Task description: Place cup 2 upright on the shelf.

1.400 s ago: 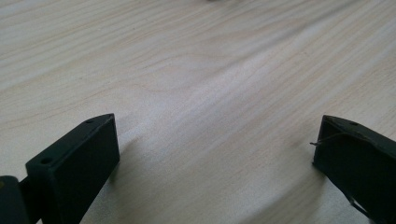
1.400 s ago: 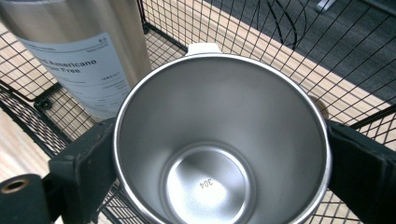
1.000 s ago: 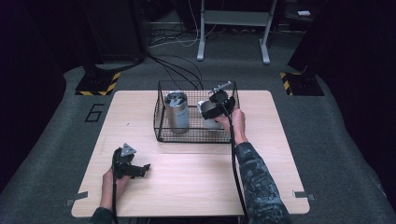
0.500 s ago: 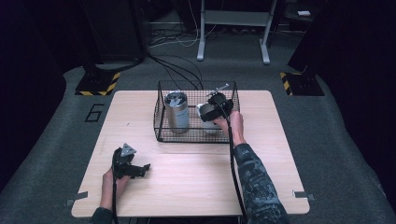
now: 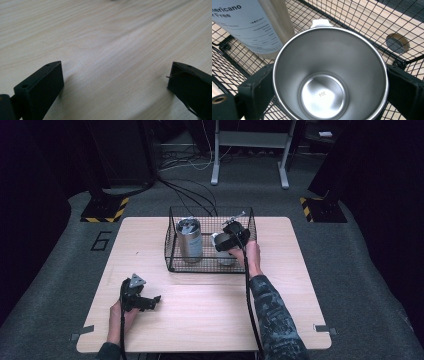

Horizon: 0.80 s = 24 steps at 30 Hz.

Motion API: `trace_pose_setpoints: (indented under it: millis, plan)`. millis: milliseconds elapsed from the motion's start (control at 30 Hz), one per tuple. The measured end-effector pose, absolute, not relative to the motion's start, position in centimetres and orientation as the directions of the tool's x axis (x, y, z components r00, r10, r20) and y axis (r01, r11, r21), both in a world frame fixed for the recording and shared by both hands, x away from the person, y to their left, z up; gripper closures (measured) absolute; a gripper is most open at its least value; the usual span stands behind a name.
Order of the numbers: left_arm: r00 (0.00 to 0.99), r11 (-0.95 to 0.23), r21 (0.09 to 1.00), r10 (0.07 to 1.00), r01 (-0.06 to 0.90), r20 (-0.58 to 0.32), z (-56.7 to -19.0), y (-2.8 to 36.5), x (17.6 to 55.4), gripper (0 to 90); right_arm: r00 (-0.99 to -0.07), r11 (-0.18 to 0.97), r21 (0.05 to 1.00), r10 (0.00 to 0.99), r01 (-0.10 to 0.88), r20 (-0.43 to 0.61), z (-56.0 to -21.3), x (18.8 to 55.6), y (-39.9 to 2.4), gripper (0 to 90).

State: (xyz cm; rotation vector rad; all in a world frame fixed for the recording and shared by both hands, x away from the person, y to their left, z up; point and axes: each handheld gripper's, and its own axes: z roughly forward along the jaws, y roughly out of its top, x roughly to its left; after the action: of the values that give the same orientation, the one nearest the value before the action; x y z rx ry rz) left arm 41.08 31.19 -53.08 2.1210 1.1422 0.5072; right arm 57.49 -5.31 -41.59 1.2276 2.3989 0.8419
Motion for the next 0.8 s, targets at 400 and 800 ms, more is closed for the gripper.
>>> trace_pose_setpoints:
  millis: [400, 800]
  plan:
    - [0.542, -0.396, 0.712, 0.840, 0.580, 0.025, -53.08, 31.19, 41.08, 0.0, -0.570, 0.454, 0.617, 0.822, 0.643, -0.011, -42.11, 57.61, -5.32, 5.3]
    - [0.543, -0.396, 0.712, 0.840, 0.580, 0.025, -53.08, 31.19, 41.08, 0.0, -0.569, 0.445, 0.598, 0.822, 0.667, 0.024, -42.22, 57.52, -6.02, 4.7]
